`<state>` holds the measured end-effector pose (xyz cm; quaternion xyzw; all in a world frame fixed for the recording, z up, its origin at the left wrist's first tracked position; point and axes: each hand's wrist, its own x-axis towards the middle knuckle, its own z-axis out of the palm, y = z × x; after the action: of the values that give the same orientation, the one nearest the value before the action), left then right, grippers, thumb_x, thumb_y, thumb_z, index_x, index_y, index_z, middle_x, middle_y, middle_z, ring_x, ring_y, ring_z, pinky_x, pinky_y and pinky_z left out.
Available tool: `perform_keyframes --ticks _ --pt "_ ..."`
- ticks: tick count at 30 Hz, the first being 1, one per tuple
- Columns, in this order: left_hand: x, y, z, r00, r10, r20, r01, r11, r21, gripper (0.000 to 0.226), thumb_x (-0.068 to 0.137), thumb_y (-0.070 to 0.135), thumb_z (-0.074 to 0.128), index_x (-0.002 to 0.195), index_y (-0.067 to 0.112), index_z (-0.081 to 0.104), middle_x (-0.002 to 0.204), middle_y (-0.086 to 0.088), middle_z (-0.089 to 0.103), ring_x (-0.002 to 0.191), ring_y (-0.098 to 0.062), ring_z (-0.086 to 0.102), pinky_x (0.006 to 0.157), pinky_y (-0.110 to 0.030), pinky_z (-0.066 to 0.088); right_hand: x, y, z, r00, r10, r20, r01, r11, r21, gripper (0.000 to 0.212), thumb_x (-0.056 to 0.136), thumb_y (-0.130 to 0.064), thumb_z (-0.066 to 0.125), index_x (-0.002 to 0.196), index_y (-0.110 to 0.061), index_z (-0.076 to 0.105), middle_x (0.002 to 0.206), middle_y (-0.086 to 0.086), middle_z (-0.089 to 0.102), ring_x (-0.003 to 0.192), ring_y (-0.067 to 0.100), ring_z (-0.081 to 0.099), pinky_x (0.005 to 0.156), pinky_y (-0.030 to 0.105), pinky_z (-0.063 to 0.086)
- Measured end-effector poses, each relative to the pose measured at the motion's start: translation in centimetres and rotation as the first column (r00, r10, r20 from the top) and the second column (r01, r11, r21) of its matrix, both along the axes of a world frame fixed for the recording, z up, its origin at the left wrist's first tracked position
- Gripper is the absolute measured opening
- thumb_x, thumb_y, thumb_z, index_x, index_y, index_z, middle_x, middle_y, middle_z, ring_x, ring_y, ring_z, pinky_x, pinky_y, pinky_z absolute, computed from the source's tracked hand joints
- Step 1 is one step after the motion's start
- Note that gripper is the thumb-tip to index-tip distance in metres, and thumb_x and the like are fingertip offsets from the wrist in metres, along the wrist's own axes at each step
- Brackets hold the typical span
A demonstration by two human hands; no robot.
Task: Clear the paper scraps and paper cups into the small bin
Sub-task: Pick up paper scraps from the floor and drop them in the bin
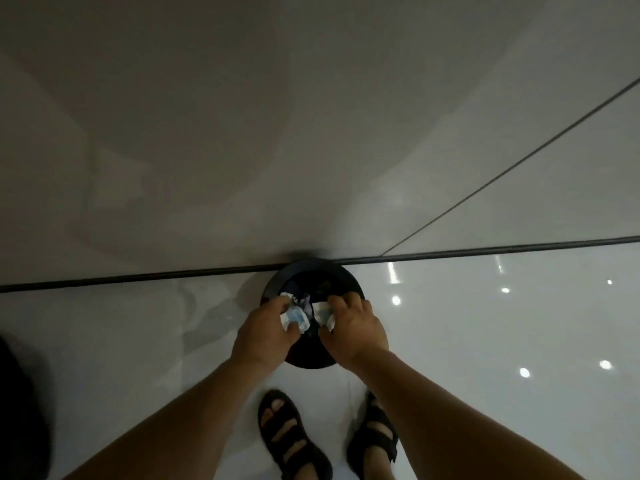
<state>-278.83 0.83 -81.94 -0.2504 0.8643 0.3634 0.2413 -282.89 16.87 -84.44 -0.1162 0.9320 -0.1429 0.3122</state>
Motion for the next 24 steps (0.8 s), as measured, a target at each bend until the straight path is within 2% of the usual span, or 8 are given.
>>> perform_keyframes --ticks 5,8,10,17,24 --pt "-1.4 -0.6 -5.8 0.999 -0.021 -0.030 0.019 0.997 -0.068 0.050 0.088 0.027 0.065 0.134 0.014 0.049 0.126 -0.010 0.059 0.114 -0.030 0.056 0.092 -0.043 0.050 0.1 -0.7 -5.8 0.989 -0.146 -0.028 0.140 0.979 -0.146 0.068 0.088 -0.049 0.059 0.145 -0.027 0.030 0.150 0.003 0.030 0.136 0.025 0.031 0.107 0.043 0.041" --pt "-1.1 -0.5 -5.4 0.998 -0.057 -0.023 0.054 0.992 -0.113 0.046 0.087 0.029 0.064 0.129 0.014 0.051 0.121 -0.010 0.059 0.112 -0.030 0.056 0.086 -0.043 0.051 0.5 0.4 -5.6 0.979 -0.201 -0.024 0.194 0.966 -0.171 0.071 0.086 -0.049 0.060 0.146 -0.029 0.026 0.154 0.002 0.022 0.142 0.025 0.021 0.113 0.044 0.035" --pt "-0.9 -0.2 -3.9 0.997 -0.082 0.001 0.082 0.990 -0.118 0.051 0.086 0.029 0.064 0.132 0.012 0.049 0.124 -0.010 0.056 0.116 -0.030 0.052 0.090 -0.043 0.049 0.7 1.5 -4.5 0.978 -0.208 0.002 0.206 0.966 -0.154 0.072 0.087 -0.049 0.059 0.147 -0.029 0.023 0.154 0.002 0.020 0.144 0.025 0.019 0.113 0.044 0.035" --pt "-3.1 2.6 4.6 0.987 -0.160 0.007 0.159 0.976 -0.151 0.061 0.089 0.033 0.060 0.142 0.014 0.037 0.143 -0.007 0.041 0.131 -0.024 0.037 0.098 -0.034 0.039 0.1 4.9 3.0 0.980 -0.194 0.052 0.199 0.971 -0.135 0.076 0.090 -0.053 0.054 0.151 -0.031 0.014 0.159 -0.002 0.010 0.147 0.024 0.007 0.115 0.042 0.026" --pt "-4.2 7.4 17.1 0.935 -0.356 0.003 0.352 0.923 -0.155 0.065 0.092 0.038 0.055 0.148 0.016 0.029 0.154 -0.003 0.027 0.142 -0.021 0.023 0.113 -0.033 0.026 -0.8 9.4 16.9 0.958 -0.282 0.051 0.286 0.947 -0.144 0.075 0.091 -0.054 0.052 0.152 -0.032 0.015 0.161 0.000 0.010 0.149 0.022 0.005 0.117 0.042 0.023"
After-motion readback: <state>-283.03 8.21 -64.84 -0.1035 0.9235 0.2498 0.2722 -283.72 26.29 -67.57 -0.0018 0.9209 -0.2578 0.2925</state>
